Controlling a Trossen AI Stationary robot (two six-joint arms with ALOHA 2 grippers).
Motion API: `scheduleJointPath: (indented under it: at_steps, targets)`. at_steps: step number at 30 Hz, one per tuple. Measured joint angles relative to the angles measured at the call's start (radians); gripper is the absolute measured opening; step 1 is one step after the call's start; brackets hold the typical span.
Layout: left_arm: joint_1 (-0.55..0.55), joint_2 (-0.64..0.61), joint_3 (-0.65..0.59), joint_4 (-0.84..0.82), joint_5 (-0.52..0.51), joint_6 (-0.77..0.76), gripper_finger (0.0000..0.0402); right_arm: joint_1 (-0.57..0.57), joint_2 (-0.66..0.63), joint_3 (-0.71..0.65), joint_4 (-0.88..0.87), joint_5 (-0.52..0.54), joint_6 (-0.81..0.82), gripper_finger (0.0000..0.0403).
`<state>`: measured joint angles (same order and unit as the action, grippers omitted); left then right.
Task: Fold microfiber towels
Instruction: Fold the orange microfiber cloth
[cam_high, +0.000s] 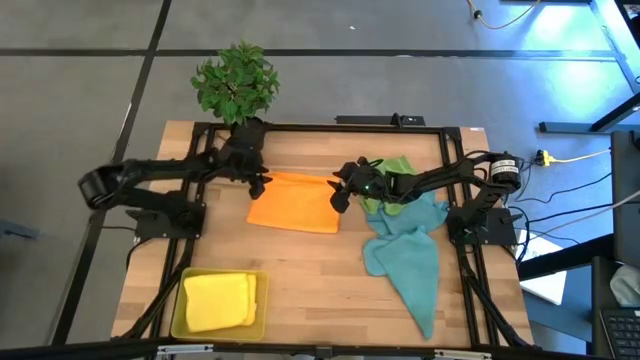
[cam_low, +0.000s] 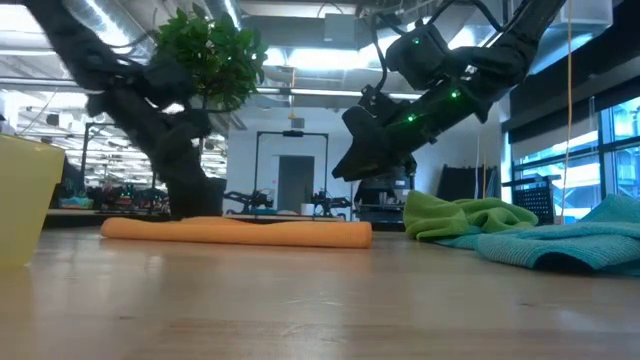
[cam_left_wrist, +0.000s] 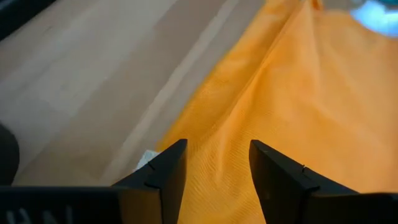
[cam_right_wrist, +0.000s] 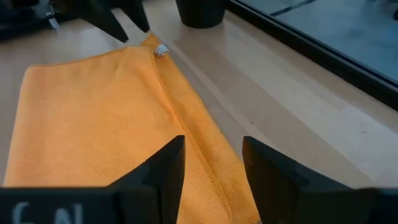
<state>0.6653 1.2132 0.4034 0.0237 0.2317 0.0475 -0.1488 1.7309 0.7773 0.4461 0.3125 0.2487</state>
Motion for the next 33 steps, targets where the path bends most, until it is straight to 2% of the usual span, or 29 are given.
scheduleJointPath:
  at_steps: [6,13,19,23,31,33]
  targets:
    - [0.001,0.144,0.108,-0.083,-0.012,0.130,0.0165,0.002,0.000,0.000,0.000,-0.001,-0.018,0.0163]
    - [0.000,0.228,0.156,-0.133,-0.015,0.250,0.0165,0.002,0.000,0.000,-0.001,-0.047,-0.019,0.0163]
    - [0.000,0.243,0.157,-0.198,-0.159,0.291,0.0159,0.001,0.000,0.000,-0.001,-0.047,-0.020,0.0163]
    - [0.000,0.242,0.157,-0.204,-0.212,0.296,0.0129,0.001,0.000,0.000,-0.001,-0.046,-0.021,0.0163]
    - [-0.042,0.227,0.156,-0.211,-0.266,0.265,0.0016,0.001,0.000,0.000,-0.002,-0.045,-0.022,0.0163]
    - [-0.063,0.216,0.156,-0.219,-0.297,0.242,0.0006,0.001,0.000,0.000,-0.002,-0.045,-0.022,0.0163]
